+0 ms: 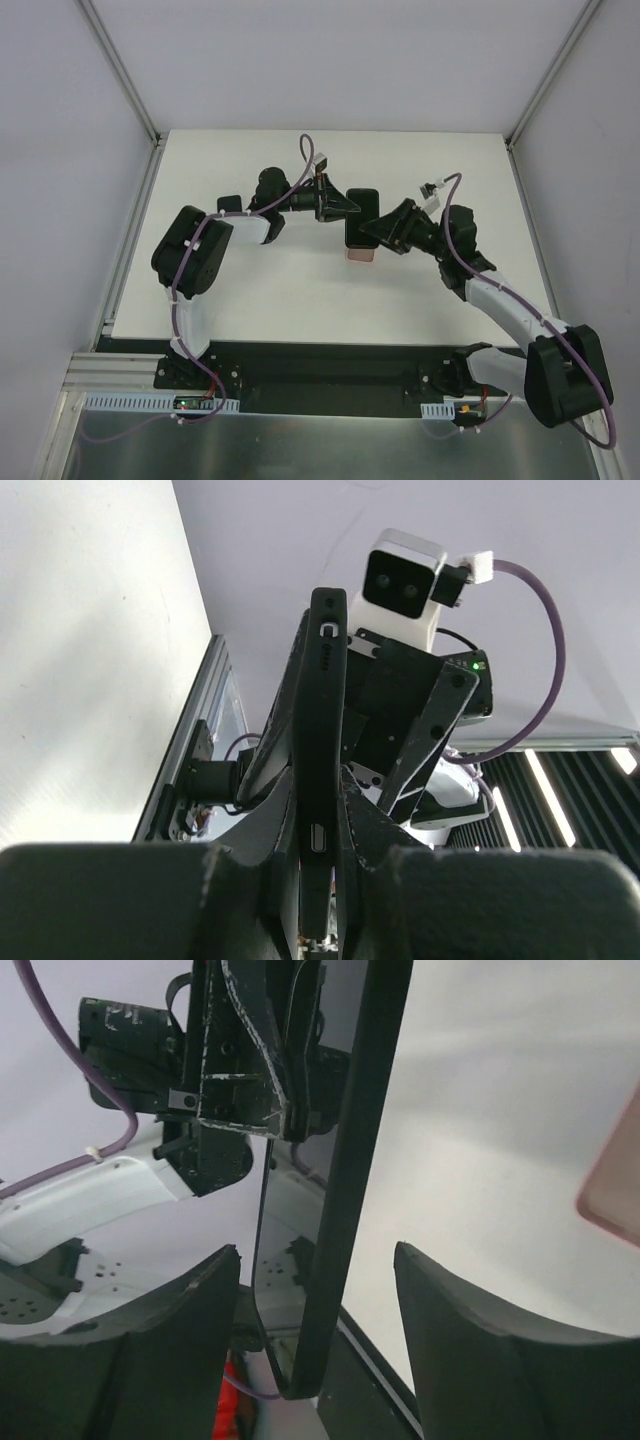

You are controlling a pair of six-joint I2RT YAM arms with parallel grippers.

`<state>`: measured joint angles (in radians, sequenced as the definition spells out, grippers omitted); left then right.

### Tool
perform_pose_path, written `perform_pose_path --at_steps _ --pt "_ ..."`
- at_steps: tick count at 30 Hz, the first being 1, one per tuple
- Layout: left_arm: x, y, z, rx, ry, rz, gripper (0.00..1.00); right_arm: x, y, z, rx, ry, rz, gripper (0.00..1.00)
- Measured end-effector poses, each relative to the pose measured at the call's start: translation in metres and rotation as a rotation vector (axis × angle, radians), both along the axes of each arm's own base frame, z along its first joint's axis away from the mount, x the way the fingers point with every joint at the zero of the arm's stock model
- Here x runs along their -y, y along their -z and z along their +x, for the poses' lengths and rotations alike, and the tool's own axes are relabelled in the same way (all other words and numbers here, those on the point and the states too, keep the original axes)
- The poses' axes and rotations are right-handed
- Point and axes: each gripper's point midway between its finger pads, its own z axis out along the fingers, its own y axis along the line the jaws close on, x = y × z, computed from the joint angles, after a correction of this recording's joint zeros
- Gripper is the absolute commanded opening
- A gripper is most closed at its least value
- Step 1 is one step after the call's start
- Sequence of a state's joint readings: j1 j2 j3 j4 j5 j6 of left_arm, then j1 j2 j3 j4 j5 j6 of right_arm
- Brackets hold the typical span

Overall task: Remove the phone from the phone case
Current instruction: Remove the phone case from the phone.

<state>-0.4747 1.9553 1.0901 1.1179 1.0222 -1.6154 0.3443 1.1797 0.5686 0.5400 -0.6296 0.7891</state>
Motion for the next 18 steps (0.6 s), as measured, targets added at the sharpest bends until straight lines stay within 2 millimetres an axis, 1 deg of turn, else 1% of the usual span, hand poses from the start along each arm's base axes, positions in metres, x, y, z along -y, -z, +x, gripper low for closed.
perform_pose_path --at_steps 2,4,5,8,10,11,13,16,18 --pt "0.001 0.003 -0.003 -0.013 0.004 0.005 0.00 0.007 0.004 -0.004 0.004 0.026 -0.074 0.62" --pt "0.001 0.004 -0.006 -0.017 0.006 0.007 0.00 0.018 0.003 -0.006 0.021 0.074 -0.156 0.59" --pt "0.001 0.004 -0.006 -0.019 0.006 0.009 0.00 0.024 -0.002 -0.008 0.042 0.102 -0.196 0.56" --pt "0.000 0.001 -0.007 -0.019 0.004 0.012 0.00 0.041 -0.022 -0.014 0.122 0.162 -0.279 0.50" --pt "0.000 -0.001 -0.008 -0.018 0.003 0.016 0.00 0.049 -0.030 -0.017 0.149 0.185 -0.318 0.49" --pt "0.000 -0.002 -0.008 -0.016 0.001 0.017 0.00 0.052 -0.030 -0.018 0.153 0.191 -0.339 0.49" --pt "-0.001 -0.004 -0.008 -0.009 0.000 0.019 0.00 0.053 -0.023 -0.022 0.140 0.185 -0.383 0.49" --pt "-0.001 -0.003 -0.009 0.004 0.000 0.025 0.00 0.050 -0.001 -0.031 0.095 0.144 -0.460 0.50" --pt "-0.001 0.000 -0.011 0.008 0.011 0.039 0.00 0.047 0.005 -0.034 0.086 0.128 -0.494 0.50"
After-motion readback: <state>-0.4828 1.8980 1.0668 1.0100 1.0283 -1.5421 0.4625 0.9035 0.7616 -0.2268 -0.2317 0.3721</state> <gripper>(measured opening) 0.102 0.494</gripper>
